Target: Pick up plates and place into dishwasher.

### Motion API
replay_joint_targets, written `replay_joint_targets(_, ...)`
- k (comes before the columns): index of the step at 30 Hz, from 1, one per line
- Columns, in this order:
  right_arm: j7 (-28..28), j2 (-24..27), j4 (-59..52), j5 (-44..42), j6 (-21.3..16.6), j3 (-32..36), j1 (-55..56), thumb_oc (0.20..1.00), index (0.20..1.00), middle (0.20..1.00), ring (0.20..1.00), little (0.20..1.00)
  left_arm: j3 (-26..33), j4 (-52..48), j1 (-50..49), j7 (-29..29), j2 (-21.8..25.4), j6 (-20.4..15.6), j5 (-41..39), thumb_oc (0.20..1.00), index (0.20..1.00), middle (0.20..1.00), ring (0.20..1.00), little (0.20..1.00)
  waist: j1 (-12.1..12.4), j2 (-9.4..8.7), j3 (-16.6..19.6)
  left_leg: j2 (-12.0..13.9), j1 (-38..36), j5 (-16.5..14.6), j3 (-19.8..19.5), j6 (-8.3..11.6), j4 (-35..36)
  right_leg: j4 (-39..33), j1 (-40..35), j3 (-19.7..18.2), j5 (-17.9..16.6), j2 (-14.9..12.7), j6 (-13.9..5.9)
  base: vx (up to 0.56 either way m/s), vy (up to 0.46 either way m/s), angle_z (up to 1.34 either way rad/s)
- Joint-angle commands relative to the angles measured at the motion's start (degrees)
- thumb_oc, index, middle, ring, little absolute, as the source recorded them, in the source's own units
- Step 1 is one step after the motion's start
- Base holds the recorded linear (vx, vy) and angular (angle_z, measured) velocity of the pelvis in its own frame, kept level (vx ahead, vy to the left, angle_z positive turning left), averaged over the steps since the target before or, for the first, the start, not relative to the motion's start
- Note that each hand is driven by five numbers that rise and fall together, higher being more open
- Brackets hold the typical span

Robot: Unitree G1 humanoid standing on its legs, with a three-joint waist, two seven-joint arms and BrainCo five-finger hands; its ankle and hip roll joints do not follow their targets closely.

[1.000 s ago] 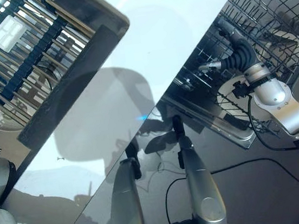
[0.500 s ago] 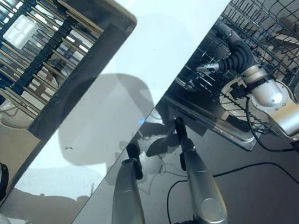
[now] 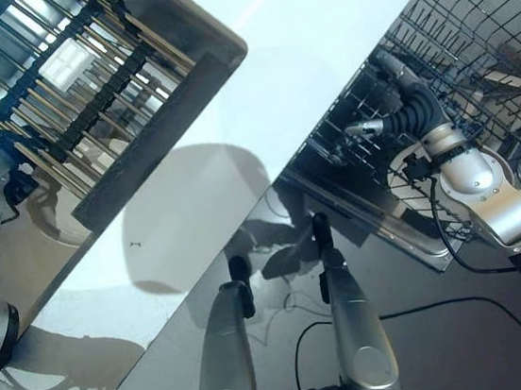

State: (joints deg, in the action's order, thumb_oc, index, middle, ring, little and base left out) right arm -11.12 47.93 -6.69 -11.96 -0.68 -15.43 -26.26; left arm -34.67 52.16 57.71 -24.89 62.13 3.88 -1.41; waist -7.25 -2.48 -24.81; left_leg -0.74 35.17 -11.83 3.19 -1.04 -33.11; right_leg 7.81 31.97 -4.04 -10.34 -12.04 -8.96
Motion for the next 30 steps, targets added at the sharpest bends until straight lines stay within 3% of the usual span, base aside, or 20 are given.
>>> replay_joint_targets(1,-1.52,3.2,-6.63,-1.02,-2.25,7.2,-3.58,1.0,1.0,1.0,1.0,1.0,-2.78,-2.31,-15.0,-14.35,-15.17,-2.17,-5.07,0.2,0.2,0.2,0.2,0.2,1.03,0.15,-4.98,1.51,-6.73,10.43,-1.86,1.64,17.53,3.81,-2.41,1.31,1.05,0.41,0.97,-0.02,-0.045,0.02)
replay_joint_targets(30,0.51,4.02,-7.09,-1.01,-3.4,8.8,-1.62,1.0,1.0,1.0,1.0,1.0,3.03,-4.87,-23.91,-10.17,-16.5,-5.25,-8.82,0.2,0.2,0.2,0.2,0.2,2.21,3.11,-4.98,0.58,-14.4,11.37,-3.21,2.07,20.3,3.73,-9.31,2.93,3.98,-0.78,0.96,-0.01,0.001,-0.01)
